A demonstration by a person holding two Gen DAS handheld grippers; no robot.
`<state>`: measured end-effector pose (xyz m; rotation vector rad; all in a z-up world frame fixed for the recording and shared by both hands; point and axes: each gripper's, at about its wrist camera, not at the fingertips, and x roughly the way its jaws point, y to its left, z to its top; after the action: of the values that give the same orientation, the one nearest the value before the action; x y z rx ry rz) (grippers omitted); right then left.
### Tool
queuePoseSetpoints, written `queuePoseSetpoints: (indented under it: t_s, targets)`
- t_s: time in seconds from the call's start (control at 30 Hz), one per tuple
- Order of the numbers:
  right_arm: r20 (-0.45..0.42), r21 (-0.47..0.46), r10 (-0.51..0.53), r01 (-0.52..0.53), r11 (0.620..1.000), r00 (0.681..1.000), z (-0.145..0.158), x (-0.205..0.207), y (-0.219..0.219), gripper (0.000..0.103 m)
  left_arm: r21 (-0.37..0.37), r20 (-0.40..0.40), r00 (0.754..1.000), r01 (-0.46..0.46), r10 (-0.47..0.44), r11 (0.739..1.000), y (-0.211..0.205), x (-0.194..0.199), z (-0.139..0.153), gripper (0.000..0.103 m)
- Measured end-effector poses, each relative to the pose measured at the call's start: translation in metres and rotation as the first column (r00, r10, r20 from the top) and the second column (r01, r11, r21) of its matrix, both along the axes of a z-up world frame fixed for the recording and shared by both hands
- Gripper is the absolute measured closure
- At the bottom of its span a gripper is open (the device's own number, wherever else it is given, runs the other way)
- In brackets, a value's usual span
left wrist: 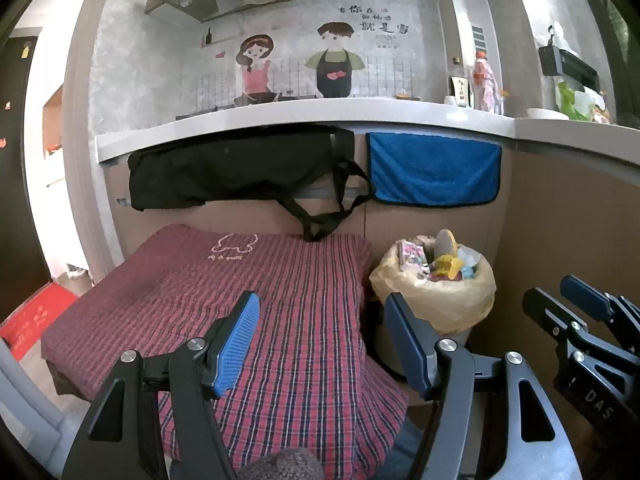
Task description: Collect trash
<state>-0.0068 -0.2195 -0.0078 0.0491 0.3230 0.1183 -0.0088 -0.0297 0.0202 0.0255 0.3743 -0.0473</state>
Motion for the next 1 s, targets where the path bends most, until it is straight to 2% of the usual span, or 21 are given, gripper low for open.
queuePoseSetpoints:
  t_s: [1.0]
  targets:
    - [0.02,0.006,-0.017,0.017,1.0,1.0,0.0069,0.0011,-0.0074,0.047,-0.017,0.032,0.999,-0.007,0.007,1.0,0.0016,-0.0071,0.0079,0.037]
